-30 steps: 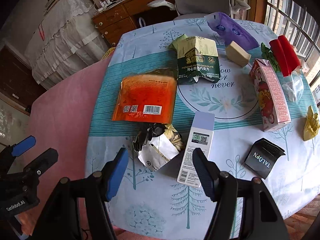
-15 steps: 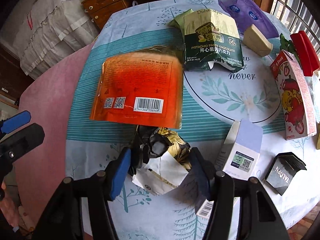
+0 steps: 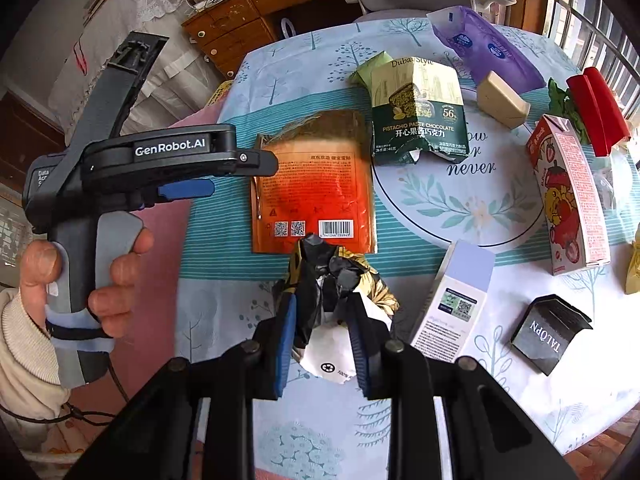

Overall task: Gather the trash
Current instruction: 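Grasp the gold heat-pack pouch with the left gripper while the right gripper holds the wrapper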

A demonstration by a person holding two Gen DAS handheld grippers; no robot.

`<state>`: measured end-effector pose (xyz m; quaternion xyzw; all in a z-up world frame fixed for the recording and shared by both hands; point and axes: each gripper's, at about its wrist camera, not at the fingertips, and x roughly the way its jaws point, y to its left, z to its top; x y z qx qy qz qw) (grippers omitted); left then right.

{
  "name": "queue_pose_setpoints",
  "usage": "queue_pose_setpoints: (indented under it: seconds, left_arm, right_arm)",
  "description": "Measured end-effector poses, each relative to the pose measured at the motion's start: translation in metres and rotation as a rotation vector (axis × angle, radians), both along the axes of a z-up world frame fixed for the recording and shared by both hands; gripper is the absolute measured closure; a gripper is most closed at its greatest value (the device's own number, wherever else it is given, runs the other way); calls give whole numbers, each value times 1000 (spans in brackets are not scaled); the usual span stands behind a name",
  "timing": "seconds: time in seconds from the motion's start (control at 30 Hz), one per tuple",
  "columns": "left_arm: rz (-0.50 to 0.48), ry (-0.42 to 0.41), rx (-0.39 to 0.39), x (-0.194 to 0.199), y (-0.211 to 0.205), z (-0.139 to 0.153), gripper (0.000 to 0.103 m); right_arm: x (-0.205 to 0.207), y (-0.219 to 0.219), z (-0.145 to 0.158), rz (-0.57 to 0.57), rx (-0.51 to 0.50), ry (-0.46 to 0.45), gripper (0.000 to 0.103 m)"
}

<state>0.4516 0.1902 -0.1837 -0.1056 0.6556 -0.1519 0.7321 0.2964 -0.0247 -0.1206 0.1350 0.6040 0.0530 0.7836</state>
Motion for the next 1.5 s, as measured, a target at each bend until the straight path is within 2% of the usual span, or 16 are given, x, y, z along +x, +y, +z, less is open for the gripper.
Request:
queue_pose_setpoints:
  seconds: [0.2,0.33,0.37,0.4,0.43,0.47,0.5,0.53,0.67,0.73,0.83,1.0,1.17,1.33,1.5]
  left_arm:
    - [-19,19,81,8,-28,-23,11]
    - [-54,-14,130,6,-51,-25,11]
    - [-69,-26,140,5,-58,-25,18]
    - [-88,-43,158,3,-65,-23,35]
    - [-112,-58,177,0,-73,-22,44]
    - [-134,-61,181,-3,-80,-21,60]
    - [-146,-62,179,-6,-85,-21,85]
    - [-152,-62,176,-10,-89,-20,94]
    - [-152,-131,176,-31,-97,-6,102]
    - [-148,-177,177,-46,-97,9,102]
    - [-129,-257,172,-77,-97,38,103]
    - [-60,-366,170,-135,-75,104,103]
    - [34,-449,167,-217,-76,150,103]
    - [109,-490,169,-282,-102,157,103]
    - [167,-466,174,-316,-120,143,103]
  right_arm:
    - [-15,-14,6,-54,11,-3,77]
    - [-21,-26,6,-91,19,-1,77]
    - [-23,-30,6,-103,23,1,77]
    - [-24,-34,6,-113,24,1,77]
    - [-27,-37,6,-123,22,-1,77]
    - [-29,-41,6,-133,19,-1,77]
    - [-30,-44,6,-141,19,0,77]
    - [-32,-48,7,-149,19,0,77]
    - [-38,-58,13,-155,14,-14,77]
    - [-42,-64,19,-149,12,-29,77]
    - [-49,-72,31,-130,3,-58,77]
    - [-73,-92,56,-78,21,-137,77]
    - [-116,-112,76,29,47,-210,77]
    - [-158,-127,76,161,28,-222,77]
    - [-195,-142,67,212,24,-228,77]
